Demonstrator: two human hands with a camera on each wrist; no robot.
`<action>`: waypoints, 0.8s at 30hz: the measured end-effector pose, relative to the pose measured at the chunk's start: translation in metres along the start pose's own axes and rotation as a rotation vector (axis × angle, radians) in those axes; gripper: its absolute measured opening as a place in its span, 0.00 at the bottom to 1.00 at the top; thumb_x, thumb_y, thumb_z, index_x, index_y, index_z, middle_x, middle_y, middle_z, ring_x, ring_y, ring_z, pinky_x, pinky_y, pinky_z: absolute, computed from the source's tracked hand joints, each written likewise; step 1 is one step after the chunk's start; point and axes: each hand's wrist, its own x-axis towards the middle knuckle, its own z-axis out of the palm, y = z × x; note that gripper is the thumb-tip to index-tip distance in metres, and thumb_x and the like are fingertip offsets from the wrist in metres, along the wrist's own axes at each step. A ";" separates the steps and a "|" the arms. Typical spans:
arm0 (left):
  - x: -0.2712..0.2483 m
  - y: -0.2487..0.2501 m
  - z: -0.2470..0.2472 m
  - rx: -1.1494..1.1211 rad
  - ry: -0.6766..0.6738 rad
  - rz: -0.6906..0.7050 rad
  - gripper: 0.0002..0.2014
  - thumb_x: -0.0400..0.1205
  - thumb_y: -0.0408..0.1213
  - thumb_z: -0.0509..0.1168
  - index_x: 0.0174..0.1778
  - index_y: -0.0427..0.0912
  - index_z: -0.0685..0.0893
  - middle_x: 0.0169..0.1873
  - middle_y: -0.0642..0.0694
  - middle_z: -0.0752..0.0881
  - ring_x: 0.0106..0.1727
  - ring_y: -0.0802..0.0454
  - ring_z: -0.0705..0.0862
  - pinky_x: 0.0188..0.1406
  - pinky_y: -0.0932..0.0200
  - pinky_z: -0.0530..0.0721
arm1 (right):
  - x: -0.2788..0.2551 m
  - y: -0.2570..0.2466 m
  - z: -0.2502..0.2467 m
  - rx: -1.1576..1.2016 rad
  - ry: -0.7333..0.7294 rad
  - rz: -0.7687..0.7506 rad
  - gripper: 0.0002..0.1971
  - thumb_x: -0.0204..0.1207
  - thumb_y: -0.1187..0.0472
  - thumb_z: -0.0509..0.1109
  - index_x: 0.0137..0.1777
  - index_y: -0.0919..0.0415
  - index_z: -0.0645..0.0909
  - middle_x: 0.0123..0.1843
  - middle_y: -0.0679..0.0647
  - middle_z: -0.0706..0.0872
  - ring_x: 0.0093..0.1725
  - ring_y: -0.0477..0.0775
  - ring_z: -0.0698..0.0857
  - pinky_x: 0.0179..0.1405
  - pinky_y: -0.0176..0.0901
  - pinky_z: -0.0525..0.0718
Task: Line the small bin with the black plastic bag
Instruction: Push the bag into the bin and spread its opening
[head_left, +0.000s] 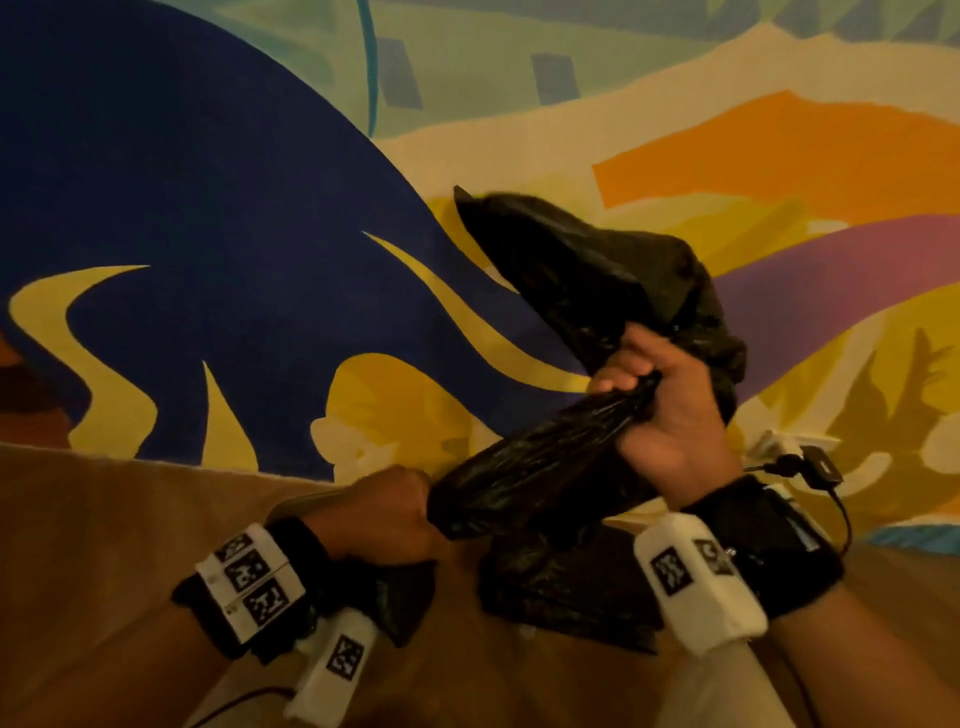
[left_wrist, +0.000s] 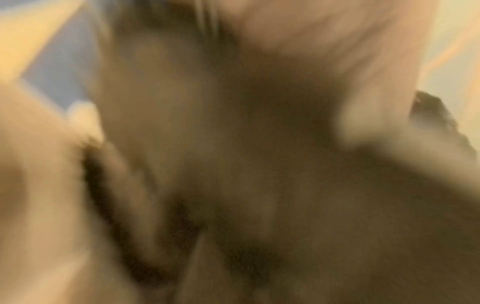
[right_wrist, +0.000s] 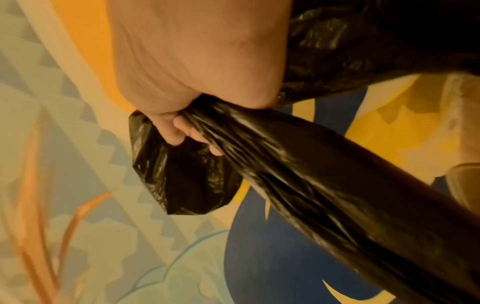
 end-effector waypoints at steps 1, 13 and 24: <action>-0.001 -0.008 -0.006 0.041 0.048 -0.014 0.14 0.69 0.49 0.74 0.31 0.42 0.84 0.30 0.44 0.89 0.32 0.51 0.87 0.32 0.50 0.87 | 0.003 -0.007 -0.001 0.012 -0.009 -0.009 0.18 0.84 0.58 0.66 0.32 0.51 0.69 0.22 0.45 0.68 0.21 0.44 0.69 0.27 0.38 0.76; 0.003 -0.123 0.008 0.258 0.349 -0.257 0.12 0.77 0.47 0.70 0.54 0.50 0.87 0.46 0.46 0.92 0.49 0.43 0.91 0.49 0.49 0.89 | 0.015 0.020 0.061 -0.173 -0.149 -0.099 0.24 0.86 0.61 0.63 0.26 0.51 0.64 0.17 0.45 0.58 0.17 0.45 0.58 0.24 0.39 0.71; -0.021 -0.093 -0.022 -0.379 0.291 0.015 0.44 0.69 0.43 0.85 0.78 0.57 0.70 0.61 0.62 0.78 0.43 0.76 0.86 0.38 0.73 0.85 | 0.016 0.170 0.091 -0.527 -0.156 0.168 0.22 0.88 0.61 0.64 0.30 0.59 0.85 0.19 0.48 0.84 0.19 0.42 0.83 0.22 0.32 0.81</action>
